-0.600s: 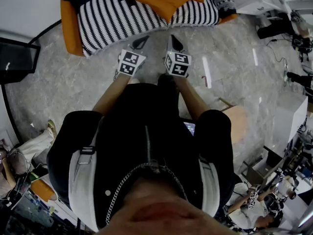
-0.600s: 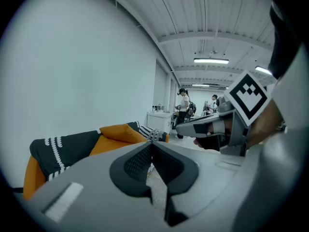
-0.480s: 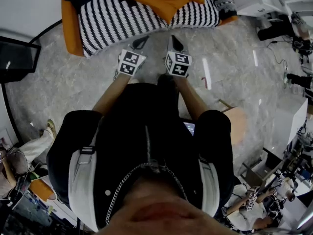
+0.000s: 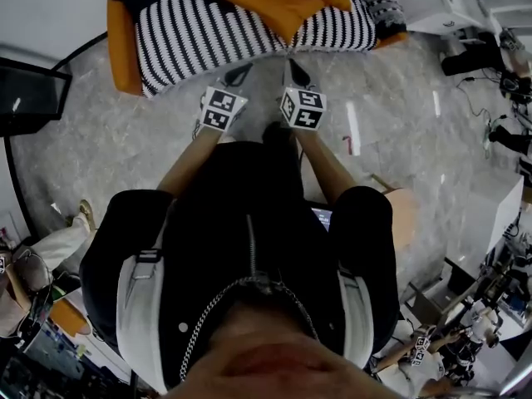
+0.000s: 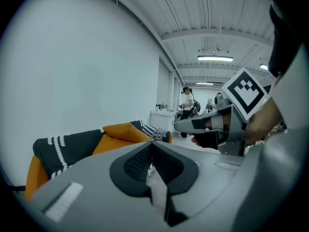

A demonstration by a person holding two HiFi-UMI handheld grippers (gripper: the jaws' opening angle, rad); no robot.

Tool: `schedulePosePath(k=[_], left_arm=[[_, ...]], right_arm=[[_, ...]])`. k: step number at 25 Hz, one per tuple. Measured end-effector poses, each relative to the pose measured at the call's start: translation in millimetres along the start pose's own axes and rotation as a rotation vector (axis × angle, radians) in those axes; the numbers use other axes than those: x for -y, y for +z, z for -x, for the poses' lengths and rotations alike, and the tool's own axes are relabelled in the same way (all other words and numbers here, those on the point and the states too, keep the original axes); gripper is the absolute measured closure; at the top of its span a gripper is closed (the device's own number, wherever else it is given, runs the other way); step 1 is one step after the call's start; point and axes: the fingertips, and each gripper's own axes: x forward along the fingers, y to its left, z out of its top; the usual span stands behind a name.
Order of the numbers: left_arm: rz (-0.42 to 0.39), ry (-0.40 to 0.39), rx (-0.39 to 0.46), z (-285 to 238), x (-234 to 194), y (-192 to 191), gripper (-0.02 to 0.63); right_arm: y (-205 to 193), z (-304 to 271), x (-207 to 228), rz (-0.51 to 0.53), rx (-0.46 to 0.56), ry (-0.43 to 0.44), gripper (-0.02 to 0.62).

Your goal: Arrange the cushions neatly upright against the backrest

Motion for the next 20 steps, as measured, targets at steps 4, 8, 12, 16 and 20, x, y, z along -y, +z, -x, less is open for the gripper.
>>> schedulePosePath(k=[4,8,12,16,20], left_arm=[[-0.005,-0.003,-0.014,-8.8,4.7,2.9,0.595],[-0.012,-0.005,-0.028,-28.6,7.3,6.5,0.595],[-0.014,0.009,-0.042,-77.1,9.9,15.5,0.595],[-0.021,0.033,-0.055,-118.2,11.2,27.8,0.595],[-0.014,0.075,-0.065,-154.4,4.4,36.2,0.595]], right_arm=[[2.0,-1.5,13.6,-0.033,0.002,0.001,0.592],[1.6,-13.7,35.5,-0.050,-0.016,0.008,0.592],[6.0,-41.2,84.6,-0.066,-0.039,0.017,0.592],[17.9,-67.3,125.9,-0.069,-0.048,0.044,0.592],[31.2,-96.7,166.0,-0.084,-0.056,0.054,0.592]])
